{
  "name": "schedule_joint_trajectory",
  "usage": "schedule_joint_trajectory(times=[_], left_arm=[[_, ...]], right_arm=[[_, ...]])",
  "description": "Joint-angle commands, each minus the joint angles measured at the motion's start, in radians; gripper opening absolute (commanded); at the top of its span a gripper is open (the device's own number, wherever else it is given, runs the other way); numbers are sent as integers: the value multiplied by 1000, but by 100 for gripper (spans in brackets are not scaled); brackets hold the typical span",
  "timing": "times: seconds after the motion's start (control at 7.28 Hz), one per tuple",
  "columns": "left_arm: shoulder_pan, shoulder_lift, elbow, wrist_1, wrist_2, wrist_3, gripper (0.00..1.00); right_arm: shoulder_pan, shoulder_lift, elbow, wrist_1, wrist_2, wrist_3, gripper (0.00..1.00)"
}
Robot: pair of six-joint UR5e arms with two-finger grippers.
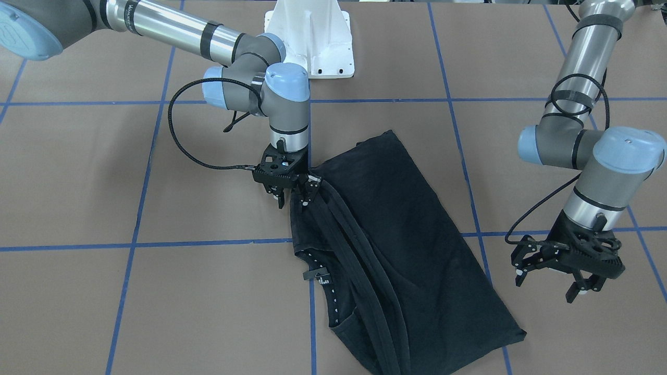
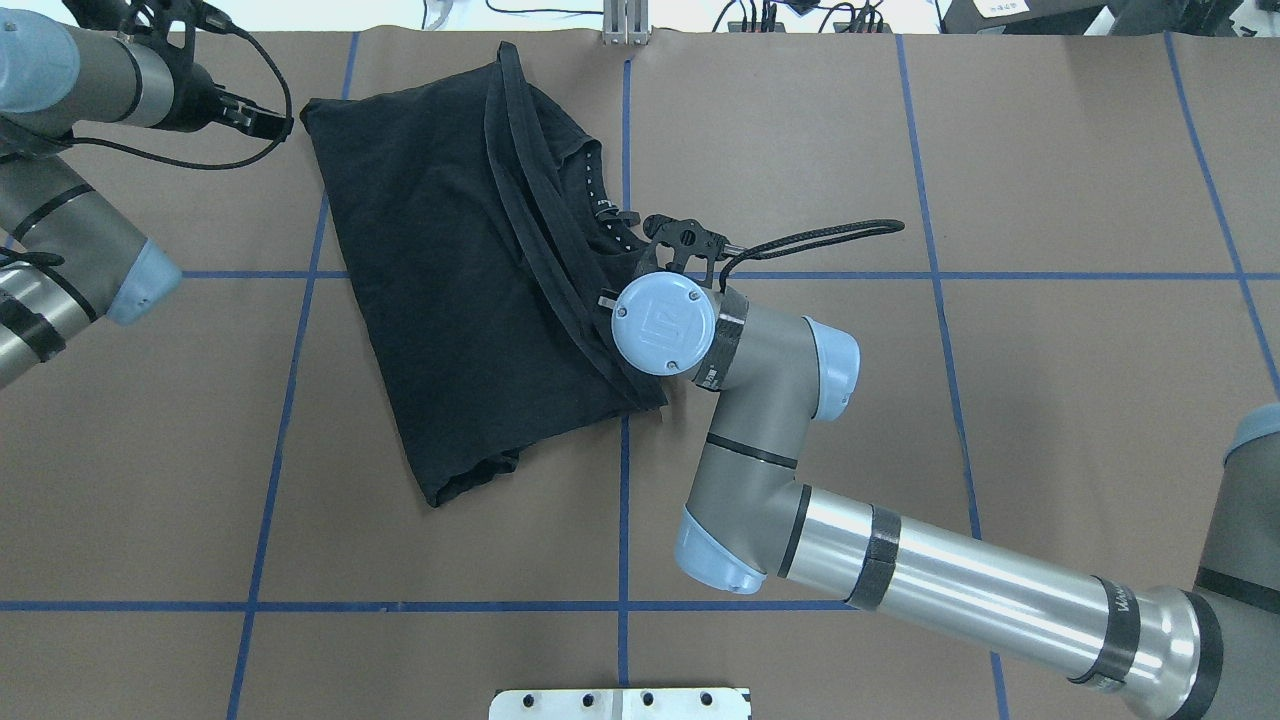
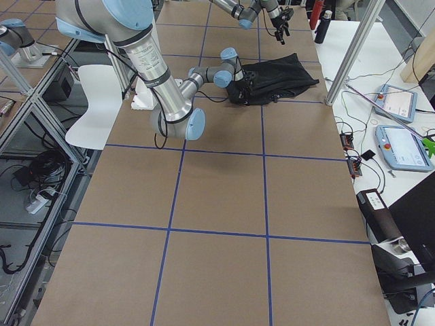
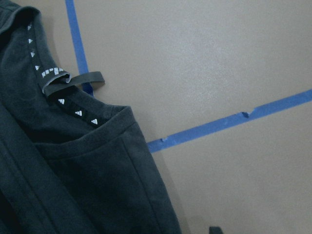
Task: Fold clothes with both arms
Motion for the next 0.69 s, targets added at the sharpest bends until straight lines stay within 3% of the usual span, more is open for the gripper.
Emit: schedule_joint_trajectory(times=[0.0, 0.55], left_arm=[[0, 0, 1, 0, 0, 0, 100], [0, 2, 1, 0, 0, 1, 100]], right_arm=[[-1, 1, -6, 0, 0, -8, 45], [-12, 24, -31, 0, -9, -8, 44]])
